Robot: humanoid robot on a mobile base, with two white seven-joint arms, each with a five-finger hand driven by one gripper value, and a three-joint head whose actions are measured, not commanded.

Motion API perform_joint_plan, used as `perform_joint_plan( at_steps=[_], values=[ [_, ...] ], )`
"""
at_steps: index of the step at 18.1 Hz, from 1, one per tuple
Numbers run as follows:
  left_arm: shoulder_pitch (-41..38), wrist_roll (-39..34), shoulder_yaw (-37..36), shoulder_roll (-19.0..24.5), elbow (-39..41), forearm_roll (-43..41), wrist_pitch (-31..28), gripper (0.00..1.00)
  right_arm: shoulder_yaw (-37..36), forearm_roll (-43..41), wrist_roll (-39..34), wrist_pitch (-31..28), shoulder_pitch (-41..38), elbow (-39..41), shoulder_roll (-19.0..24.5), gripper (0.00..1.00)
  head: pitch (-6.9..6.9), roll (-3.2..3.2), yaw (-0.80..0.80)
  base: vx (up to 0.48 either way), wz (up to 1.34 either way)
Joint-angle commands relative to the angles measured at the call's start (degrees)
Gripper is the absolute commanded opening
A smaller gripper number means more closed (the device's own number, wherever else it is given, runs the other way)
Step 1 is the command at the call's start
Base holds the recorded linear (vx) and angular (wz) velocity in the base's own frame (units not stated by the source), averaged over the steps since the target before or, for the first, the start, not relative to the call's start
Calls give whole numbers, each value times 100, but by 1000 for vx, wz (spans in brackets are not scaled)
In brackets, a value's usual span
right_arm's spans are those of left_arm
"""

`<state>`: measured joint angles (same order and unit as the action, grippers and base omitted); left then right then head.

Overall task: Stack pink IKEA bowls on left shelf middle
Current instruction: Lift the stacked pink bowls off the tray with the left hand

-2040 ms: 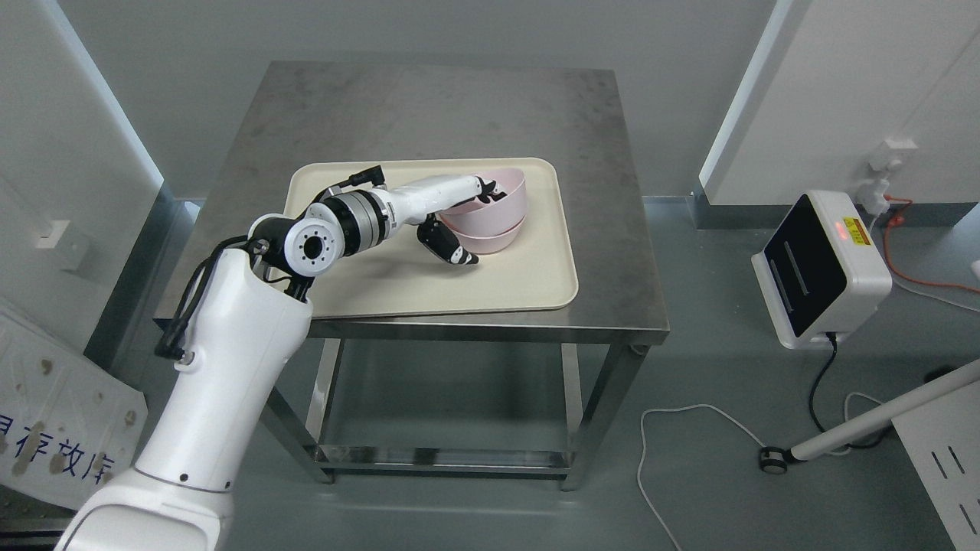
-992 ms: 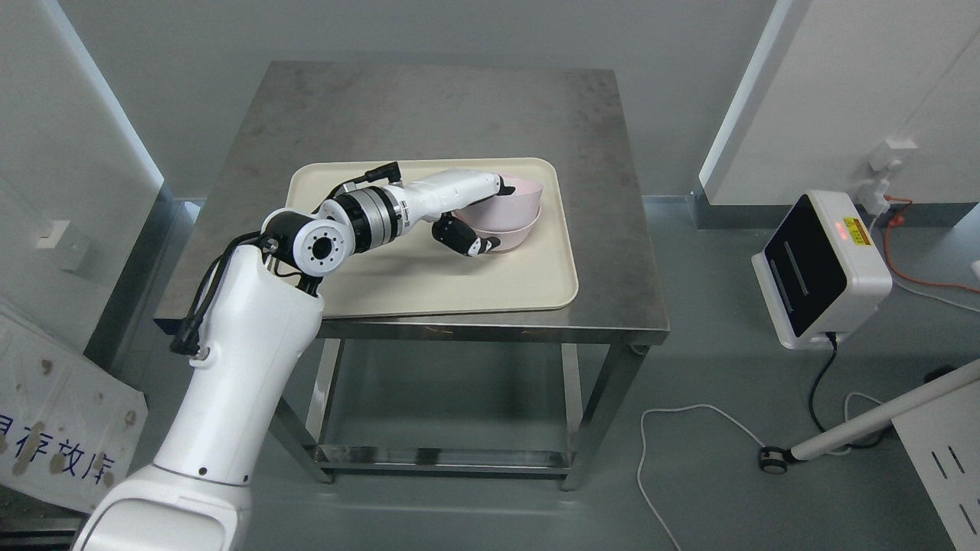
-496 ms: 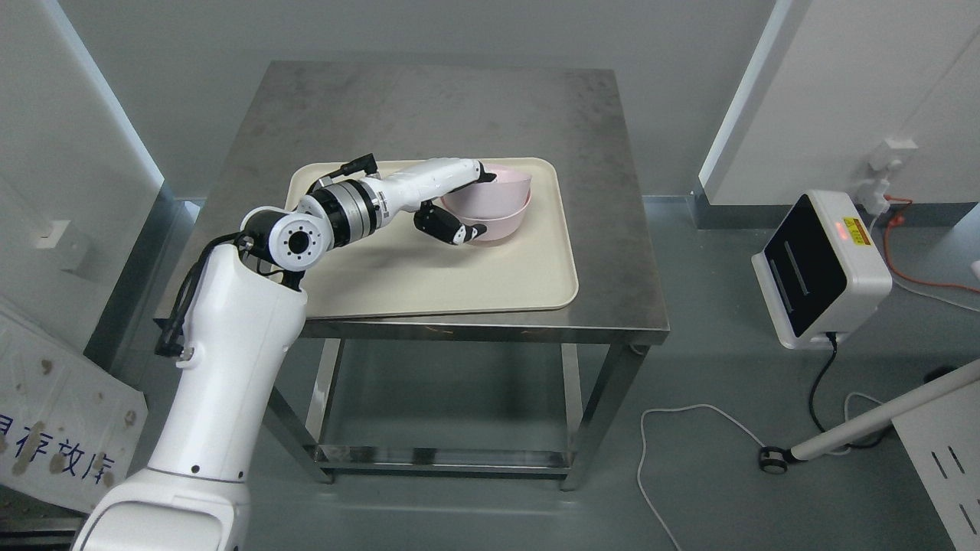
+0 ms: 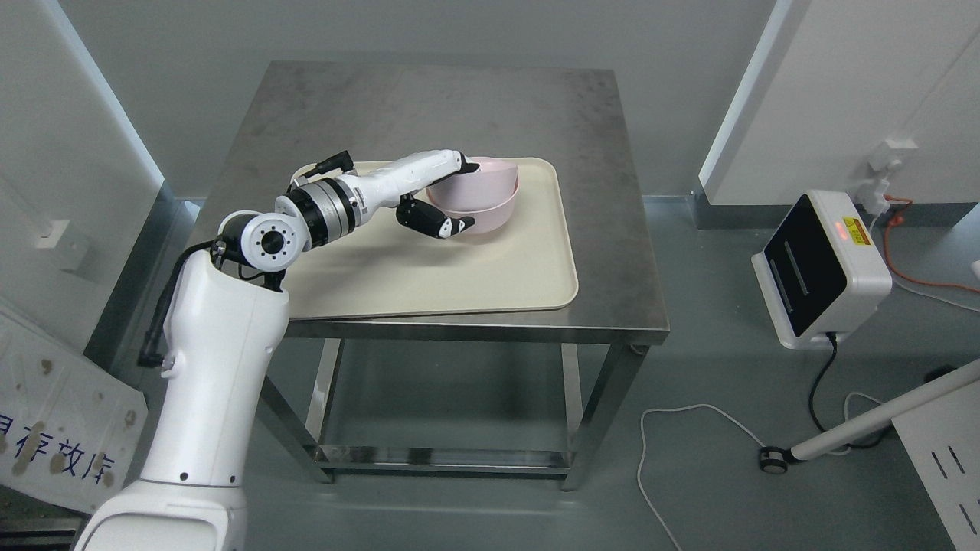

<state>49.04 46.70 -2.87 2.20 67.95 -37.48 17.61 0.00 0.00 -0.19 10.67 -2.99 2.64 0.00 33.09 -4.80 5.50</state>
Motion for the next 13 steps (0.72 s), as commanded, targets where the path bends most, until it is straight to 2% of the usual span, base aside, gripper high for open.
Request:
perform_joint_plan(
  at_steps=[1,3,7,13],
  values=[
    [-228,41,638,-9,816,276,-3,2,-53,44,2,-4,0,0,-100,100,0,0,0,0,0],
    [-219,32,831,-18,930,277,23,2,-61,44,2,-4,0,0,-100,100,0,0,0,0,0],
    [-228,32,1245,-105,1001,312,506,1,-53,44,2,-4,0,0,-100,100,0,0,0,0,0],
    [-210,40,1263,-106,1010,409,743,1,-53,44,2,-4,0,0,-100,100,0,0,0,0,0]
  ],
)
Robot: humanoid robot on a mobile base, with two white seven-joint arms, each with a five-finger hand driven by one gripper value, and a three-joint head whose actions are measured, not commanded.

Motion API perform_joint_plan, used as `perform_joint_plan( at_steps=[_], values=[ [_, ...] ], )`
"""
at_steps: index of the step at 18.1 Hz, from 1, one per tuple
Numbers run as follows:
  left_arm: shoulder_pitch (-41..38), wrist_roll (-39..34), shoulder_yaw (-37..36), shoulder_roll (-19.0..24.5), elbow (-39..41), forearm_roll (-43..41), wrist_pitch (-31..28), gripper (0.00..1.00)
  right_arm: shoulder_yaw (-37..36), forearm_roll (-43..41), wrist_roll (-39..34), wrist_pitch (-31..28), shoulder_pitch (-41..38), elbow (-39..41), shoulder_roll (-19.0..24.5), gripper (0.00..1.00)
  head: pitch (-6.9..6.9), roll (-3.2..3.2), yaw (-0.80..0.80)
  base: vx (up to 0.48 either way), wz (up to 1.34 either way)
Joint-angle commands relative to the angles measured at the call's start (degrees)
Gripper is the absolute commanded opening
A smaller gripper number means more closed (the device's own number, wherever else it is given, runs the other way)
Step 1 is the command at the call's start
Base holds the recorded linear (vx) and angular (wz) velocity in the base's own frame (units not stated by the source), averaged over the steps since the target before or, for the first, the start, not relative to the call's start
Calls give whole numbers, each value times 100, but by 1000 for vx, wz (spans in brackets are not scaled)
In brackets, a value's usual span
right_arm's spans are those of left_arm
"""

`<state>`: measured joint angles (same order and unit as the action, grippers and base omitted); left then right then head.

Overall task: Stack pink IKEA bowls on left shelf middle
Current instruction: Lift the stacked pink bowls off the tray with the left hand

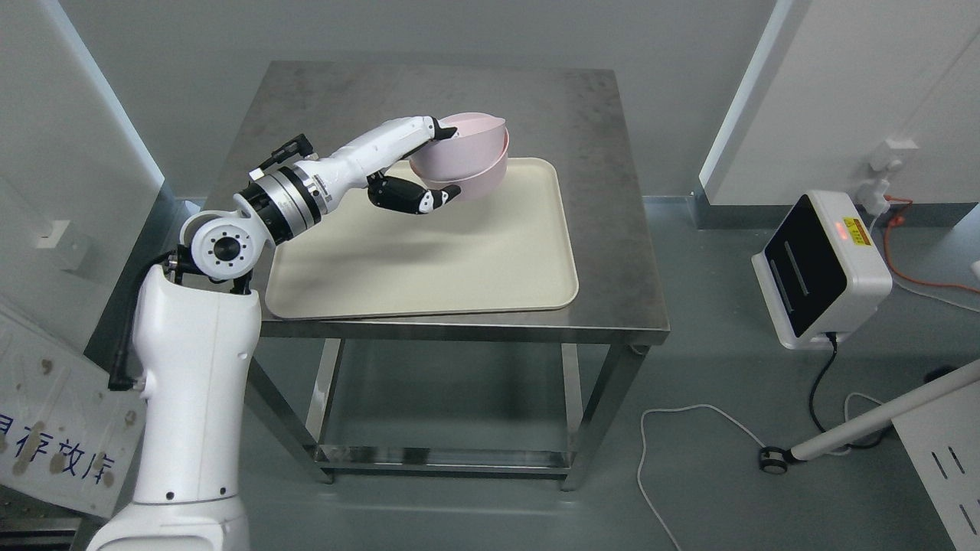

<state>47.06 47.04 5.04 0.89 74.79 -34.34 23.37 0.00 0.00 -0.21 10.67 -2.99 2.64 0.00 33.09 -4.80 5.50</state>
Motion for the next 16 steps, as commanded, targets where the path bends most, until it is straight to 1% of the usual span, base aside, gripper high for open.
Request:
perform_joint_plan(
  at_steps=[1,3,7,9,12,14,16],
  values=[
    [-13,7,471,16,326,103,264,1,-53,44,3,-4,0,0,-100,100,0,0,0,0,0],
    [-22,7,463,25,326,103,379,1,-61,44,3,-4,0,0,-100,100,0,0,0,0,0],
    [-39,7,419,60,326,94,414,2,-53,44,3,-4,0,0,-100,100,0,0,0,0,0],
    [-214,42,418,139,326,85,554,2,-53,44,3,-4,0,0,-100,100,0,0,0,0,0],
    [-522,86,532,384,343,85,800,2,-53,44,3,-4,0,0,-100,100,0,0,0,0,0],
    [-584,95,699,429,387,94,1020,2,-53,44,3,-4,0,0,-100,100,0,0,0,0,0],
    [-584,104,831,429,413,94,1056,2,-53,44,3,-4,0,0,-100,100,0,0,0,0,0]
  ],
)
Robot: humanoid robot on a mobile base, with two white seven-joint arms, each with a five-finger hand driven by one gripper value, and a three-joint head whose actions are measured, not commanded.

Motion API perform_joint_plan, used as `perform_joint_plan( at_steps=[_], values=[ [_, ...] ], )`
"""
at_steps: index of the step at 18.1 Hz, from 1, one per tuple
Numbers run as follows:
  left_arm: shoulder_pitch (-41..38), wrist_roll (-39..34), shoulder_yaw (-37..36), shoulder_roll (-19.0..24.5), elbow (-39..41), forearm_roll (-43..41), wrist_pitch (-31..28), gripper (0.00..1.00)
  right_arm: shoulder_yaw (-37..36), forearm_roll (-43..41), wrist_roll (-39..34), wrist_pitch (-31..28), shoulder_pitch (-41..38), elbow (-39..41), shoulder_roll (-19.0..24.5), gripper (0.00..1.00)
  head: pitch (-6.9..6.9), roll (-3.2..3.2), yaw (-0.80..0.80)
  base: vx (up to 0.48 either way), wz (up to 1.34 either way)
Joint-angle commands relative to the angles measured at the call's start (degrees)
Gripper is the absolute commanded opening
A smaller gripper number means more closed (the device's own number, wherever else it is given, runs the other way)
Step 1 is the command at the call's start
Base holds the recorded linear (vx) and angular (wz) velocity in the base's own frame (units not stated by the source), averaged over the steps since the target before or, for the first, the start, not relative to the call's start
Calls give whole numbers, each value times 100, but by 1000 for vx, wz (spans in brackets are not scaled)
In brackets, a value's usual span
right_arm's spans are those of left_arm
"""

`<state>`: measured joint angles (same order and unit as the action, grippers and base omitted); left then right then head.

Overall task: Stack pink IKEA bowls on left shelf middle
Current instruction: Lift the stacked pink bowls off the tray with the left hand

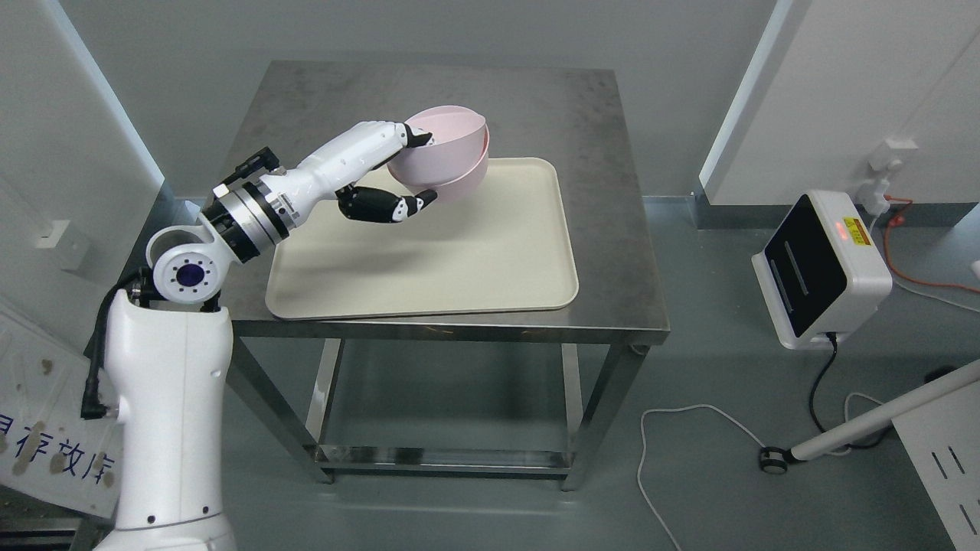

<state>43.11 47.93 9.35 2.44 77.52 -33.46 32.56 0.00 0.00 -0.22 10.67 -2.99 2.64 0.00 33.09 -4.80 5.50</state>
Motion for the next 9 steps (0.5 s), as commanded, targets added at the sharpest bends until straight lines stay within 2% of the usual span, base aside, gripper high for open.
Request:
perform_joint_plan(
  at_steps=[1,9],
  values=[
    [-189,15,435,283,176,6,145,2,-61,44,5,-4,0,0,-100,100,0,0,0,0,0],
    [-224,322,480,213,448,111,162,3,-53,44,5,-4,0,0,-100,100,0,0,0,0,0]
  ],
)
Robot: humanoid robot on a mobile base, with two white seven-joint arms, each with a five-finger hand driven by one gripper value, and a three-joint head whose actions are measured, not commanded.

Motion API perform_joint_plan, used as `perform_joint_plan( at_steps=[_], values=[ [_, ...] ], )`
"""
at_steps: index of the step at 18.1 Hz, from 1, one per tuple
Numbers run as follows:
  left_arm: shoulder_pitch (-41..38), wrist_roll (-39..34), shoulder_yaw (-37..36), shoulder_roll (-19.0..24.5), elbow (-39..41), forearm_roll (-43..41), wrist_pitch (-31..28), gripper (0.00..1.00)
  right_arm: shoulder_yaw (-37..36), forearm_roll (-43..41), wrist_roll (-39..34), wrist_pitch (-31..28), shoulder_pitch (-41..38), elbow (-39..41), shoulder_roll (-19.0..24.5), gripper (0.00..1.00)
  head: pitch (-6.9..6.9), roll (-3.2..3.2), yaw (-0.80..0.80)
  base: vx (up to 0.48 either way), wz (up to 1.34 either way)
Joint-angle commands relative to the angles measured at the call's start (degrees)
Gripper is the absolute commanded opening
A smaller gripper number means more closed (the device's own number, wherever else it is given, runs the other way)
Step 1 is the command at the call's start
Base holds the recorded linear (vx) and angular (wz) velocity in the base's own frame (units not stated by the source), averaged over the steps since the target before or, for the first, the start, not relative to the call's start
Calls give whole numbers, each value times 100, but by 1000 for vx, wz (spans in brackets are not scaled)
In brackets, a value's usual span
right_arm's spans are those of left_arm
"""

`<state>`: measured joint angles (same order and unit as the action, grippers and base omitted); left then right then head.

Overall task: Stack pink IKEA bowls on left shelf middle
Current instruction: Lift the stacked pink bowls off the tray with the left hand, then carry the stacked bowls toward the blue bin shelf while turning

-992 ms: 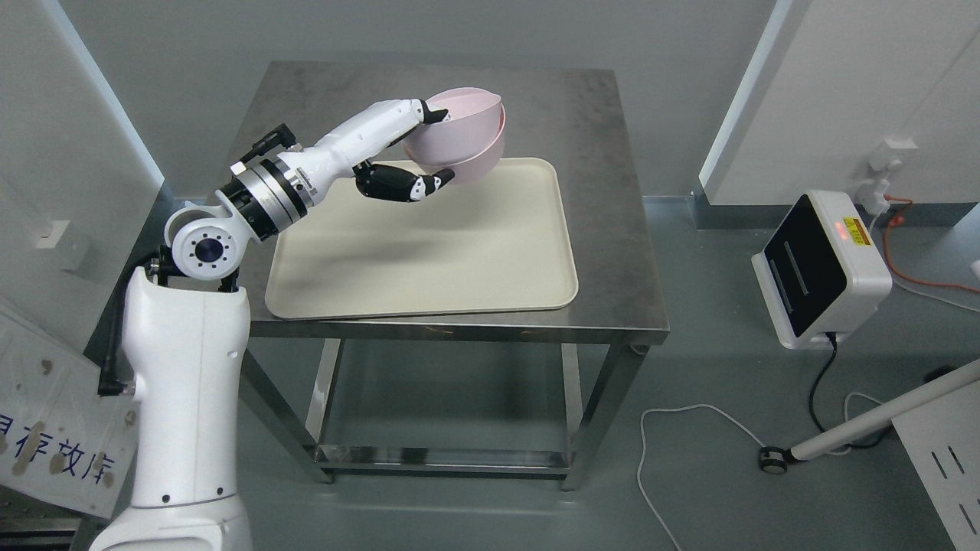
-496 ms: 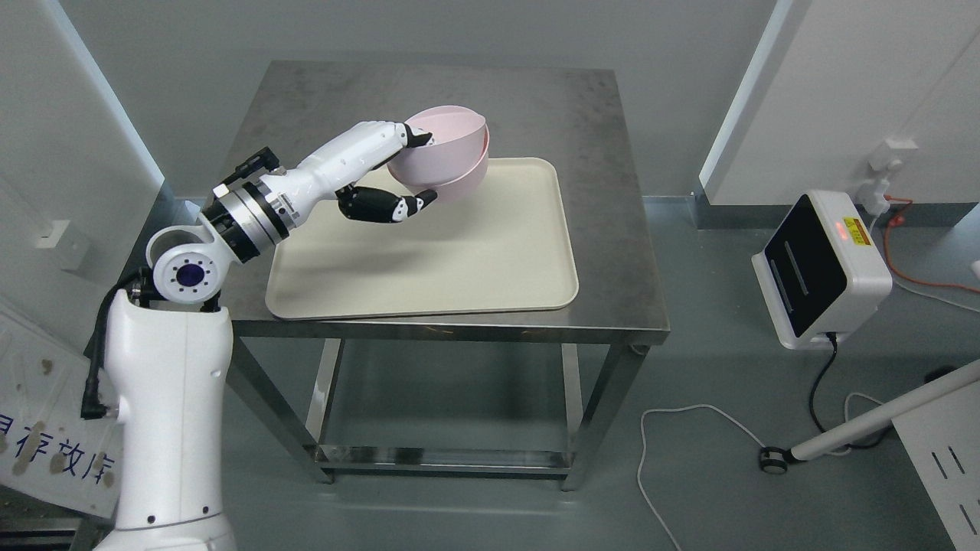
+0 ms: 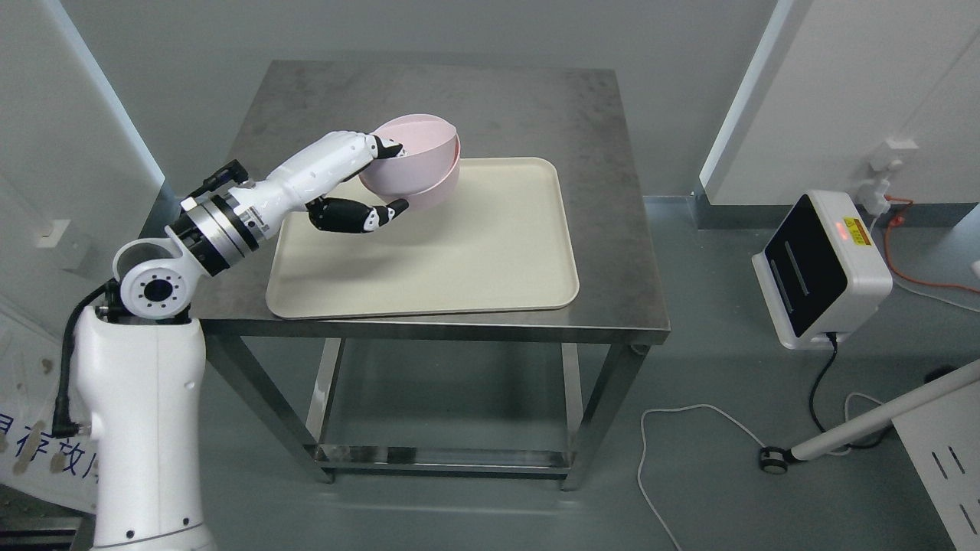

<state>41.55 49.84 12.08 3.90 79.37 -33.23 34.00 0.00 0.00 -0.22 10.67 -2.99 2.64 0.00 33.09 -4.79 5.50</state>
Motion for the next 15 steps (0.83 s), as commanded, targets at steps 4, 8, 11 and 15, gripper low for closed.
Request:
perform_joint_plan(
  at_steps=[4,8,11,15],
  values=[
    [-156,324,251,103,447,317,107,4,-53,44,5,-4,0,0,-100,100,0,0,0,4,7],
    [-244,501,251,67,605,589,116,4,-53,44,-4,-4,0,0,-100,100,0,0,0,-8,-21],
    [-323,579,243,67,693,633,125,4,-53,44,5,-4,0,0,-100,100,0,0,0,-74,-16],
    [-341,606,243,-47,711,633,212,5,-61,44,5,-4,0,0,-100,100,0,0,0,-161,-70]
  ],
)
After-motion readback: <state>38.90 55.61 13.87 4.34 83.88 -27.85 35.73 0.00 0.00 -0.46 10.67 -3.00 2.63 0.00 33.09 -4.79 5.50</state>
